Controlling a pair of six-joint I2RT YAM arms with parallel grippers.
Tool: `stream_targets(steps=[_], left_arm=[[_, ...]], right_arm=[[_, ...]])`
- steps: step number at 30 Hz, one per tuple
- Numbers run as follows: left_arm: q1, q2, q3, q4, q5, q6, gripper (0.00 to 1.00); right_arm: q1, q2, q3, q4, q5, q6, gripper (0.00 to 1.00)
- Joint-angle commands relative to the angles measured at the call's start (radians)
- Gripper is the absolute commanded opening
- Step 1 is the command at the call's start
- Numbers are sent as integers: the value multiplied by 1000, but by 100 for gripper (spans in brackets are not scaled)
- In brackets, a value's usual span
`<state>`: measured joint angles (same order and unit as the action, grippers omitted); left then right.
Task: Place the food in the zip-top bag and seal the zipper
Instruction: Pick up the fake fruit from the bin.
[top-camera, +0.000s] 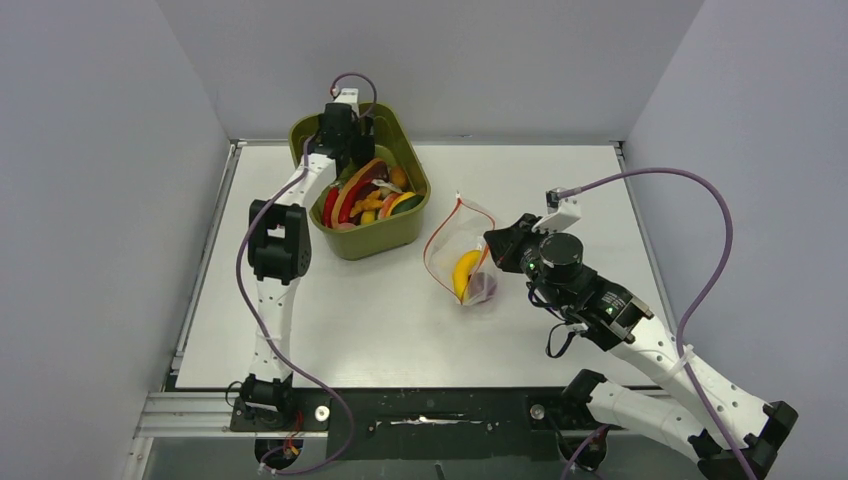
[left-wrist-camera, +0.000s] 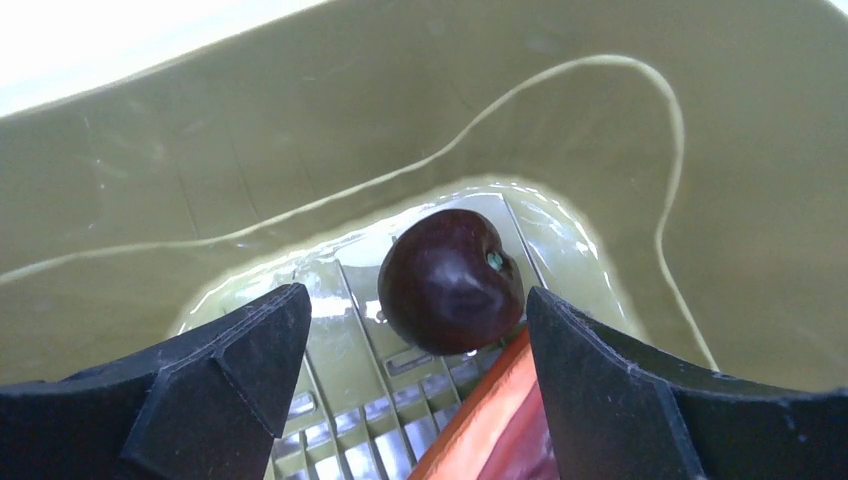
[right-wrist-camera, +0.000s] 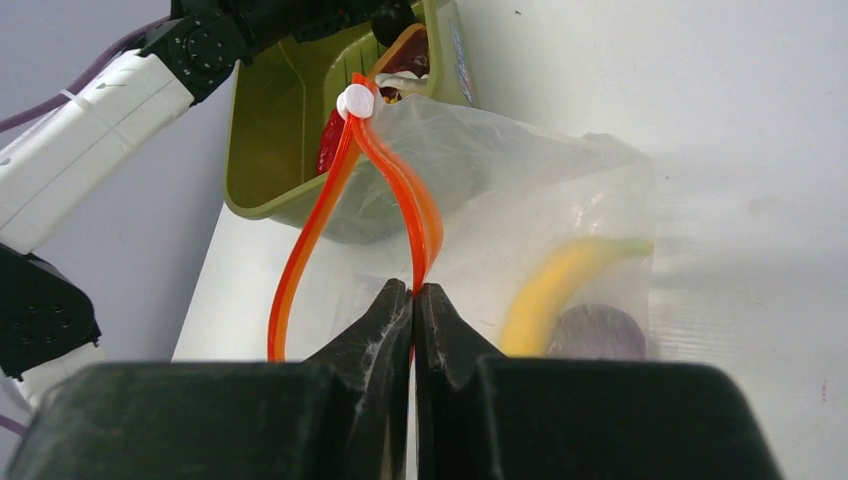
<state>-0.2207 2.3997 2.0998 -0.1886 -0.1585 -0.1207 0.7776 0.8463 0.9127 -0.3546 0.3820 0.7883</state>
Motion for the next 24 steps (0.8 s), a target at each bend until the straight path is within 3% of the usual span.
stream_targets(steps=[1,16,24], left_arm=[[7,48,111,39,19,-4,79],[12,144,184,20,38,-45,73],[19,155,197,28,57,-56,63]], right_arm=[[1,-7,61,33,29,-15,0],[3,-31,51,17,46,0,0],[3,-47,44,15,52,8,0]])
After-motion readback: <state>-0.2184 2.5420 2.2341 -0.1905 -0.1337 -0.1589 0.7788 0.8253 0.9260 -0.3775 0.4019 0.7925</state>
